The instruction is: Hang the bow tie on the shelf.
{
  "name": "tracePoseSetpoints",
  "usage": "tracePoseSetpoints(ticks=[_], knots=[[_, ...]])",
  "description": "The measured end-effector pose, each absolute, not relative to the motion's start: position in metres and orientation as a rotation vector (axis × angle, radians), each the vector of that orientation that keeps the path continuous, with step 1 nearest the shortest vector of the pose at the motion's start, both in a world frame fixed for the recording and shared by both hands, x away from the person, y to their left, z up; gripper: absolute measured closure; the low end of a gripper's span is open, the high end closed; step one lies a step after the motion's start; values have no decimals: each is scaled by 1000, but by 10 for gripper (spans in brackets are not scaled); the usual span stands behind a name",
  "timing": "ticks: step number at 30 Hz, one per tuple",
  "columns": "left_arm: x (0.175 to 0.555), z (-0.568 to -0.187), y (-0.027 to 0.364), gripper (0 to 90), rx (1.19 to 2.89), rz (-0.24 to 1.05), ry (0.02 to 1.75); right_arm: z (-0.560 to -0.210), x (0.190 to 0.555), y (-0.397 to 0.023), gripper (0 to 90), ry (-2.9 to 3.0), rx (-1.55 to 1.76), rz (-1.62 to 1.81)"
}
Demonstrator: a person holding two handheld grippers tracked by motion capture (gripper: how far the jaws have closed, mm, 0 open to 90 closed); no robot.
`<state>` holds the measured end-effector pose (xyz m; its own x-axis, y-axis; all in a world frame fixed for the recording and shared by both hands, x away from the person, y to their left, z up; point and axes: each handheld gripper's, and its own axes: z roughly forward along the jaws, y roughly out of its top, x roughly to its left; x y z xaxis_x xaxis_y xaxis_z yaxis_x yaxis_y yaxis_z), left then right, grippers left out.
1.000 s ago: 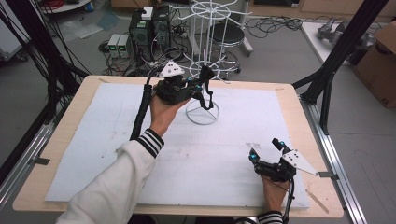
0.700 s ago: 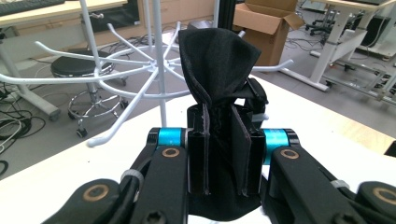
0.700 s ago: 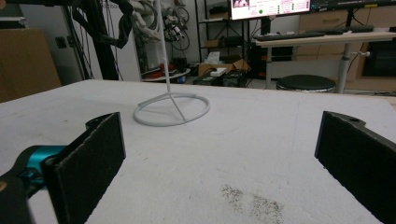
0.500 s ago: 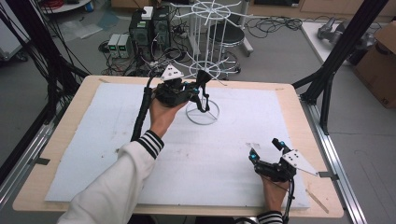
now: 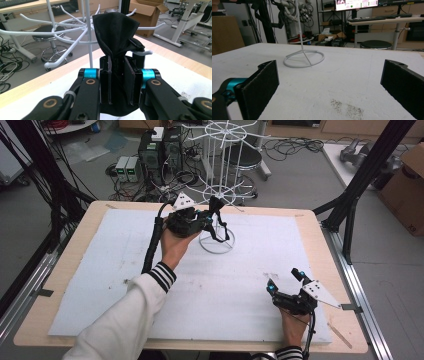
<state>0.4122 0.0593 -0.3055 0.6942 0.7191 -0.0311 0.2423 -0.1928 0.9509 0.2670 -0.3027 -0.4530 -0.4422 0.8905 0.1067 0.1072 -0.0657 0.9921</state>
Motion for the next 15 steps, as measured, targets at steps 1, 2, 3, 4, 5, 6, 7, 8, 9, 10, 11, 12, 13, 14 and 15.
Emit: tracePoseSetpoints(ticks=[1, 2, 3, 4, 5, 6, 7, 8, 9, 10, 11, 12, 13, 14, 15], knots=[[412, -306, 59, 755, 1759, 513, 769, -453, 267, -303, 7, 1574, 1092, 1572], [413, -306, 60, 744, 1758, 504, 769, -453, 267, -303, 7, 1574, 1091, 1572], [413, -306, 59, 714, 1764, 496, 769, -453, 267, -303, 7, 1574, 1091, 1573], [413, -307, 59, 680, 1774, 493, 767, -453, 267, -303, 7, 1574, 1089, 1572], [413, -308, 58, 629, 1786, 495, 763, -453, 267, -303, 7, 1575, 1087, 1570], [413, -309, 56, 572, 1798, 497, 765, -453, 267, -303, 7, 1572, 1085, 1571], [413, -310, 56, 513, 1820, 500, 760, -453, 267, -302, 7, 1573, 1086, 1570], [414, -311, 54, 450, 1838, 498, 764, -453, 267, -303, 7, 1572, 1085, 1570], [415, -313, 54, 377, 1853, 480, 773, -453, 267, -303, 7, 1573, 1085, 1571], [415, -314, 54, 321, 1874, 463, 789, -453, 267, -302, 7, 1572, 1087, 1570], [416, -315, 54, 308, 1885, 453, 808, -453, 267, -302, 7, 1572, 1085, 1569], [416, -316, 55, 301, 1890, 442, 814, -453, 267, -302, 7, 1572, 1084, 1567], [416, -316, 57, 284, 1887, 430, 805, -453, 267, -302, 7, 1573, 1086, 1567], [415, -317, 59, 281, 1885, 428, 797, -453, 267, -302, 7, 1574, 1086, 1567], [414, -317, 62, 253, 1892, 434, 788, -453, 267, -302, 7, 1574, 1085, 1568]])
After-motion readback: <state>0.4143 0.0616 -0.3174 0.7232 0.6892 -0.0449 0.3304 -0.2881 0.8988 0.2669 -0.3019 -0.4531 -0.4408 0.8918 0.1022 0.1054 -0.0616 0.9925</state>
